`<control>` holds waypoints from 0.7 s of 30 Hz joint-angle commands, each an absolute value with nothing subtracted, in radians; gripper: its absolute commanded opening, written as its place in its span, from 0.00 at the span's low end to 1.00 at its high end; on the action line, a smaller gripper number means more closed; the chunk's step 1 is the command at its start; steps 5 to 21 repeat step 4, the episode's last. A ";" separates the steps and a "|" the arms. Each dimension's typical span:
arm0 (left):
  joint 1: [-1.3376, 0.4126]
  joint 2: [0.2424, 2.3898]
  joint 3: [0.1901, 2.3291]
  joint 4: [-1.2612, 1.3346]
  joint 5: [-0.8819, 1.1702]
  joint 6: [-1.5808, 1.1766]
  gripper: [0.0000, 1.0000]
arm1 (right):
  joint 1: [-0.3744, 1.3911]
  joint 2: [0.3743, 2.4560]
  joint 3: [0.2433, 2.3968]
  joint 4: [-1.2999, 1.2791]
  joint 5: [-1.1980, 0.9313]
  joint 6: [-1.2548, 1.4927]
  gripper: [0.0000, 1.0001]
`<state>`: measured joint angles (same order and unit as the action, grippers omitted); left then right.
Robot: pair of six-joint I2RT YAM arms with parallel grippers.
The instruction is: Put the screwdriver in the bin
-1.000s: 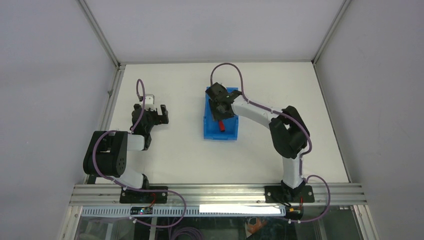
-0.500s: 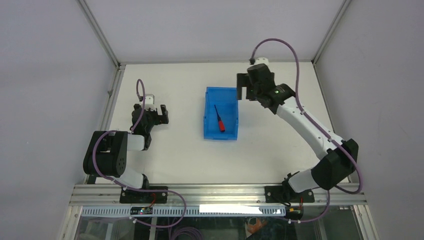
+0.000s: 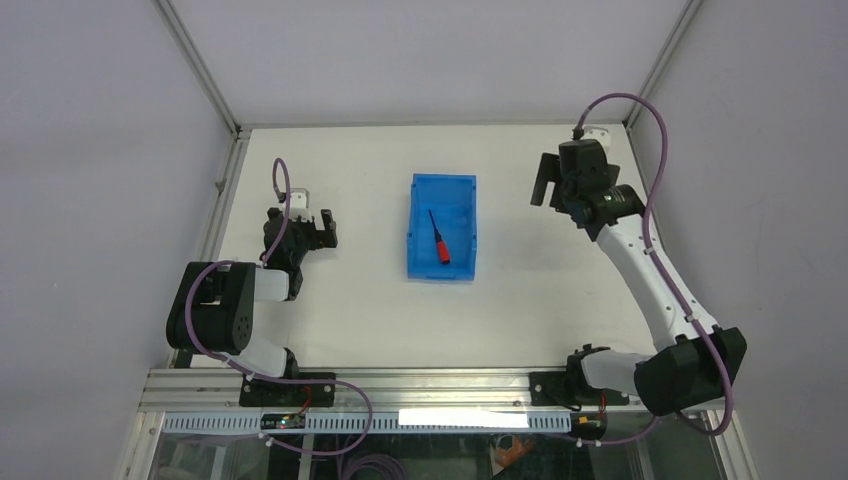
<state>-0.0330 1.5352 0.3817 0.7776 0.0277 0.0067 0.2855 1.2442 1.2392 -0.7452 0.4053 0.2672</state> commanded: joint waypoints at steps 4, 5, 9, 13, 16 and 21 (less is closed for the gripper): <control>-0.040 1.508 0.383 0.805 0.034 -0.011 0.99 | 0.279 1.210 1.215 -0.742 0.423 0.307 0.99; -0.040 1.508 0.383 0.805 0.034 -0.011 0.99 | 0.279 1.210 1.215 -0.742 0.423 0.307 0.99; -0.040 1.508 0.383 0.805 0.034 -0.011 0.99 | 0.279 1.210 1.215 -0.742 0.423 0.307 0.99; -0.040 1.508 0.383 0.805 0.034 -0.011 0.99 | 0.279 1.210 1.215 -0.742 0.423 0.307 0.99; -0.040 1.508 0.383 0.805 0.034 -0.011 0.99 | 0.279 1.210 1.215 -0.742 0.423 0.307 0.99; -0.040 1.508 0.383 0.805 0.034 -0.011 0.99 | 0.279 1.210 1.215 -0.742 0.423 0.307 0.99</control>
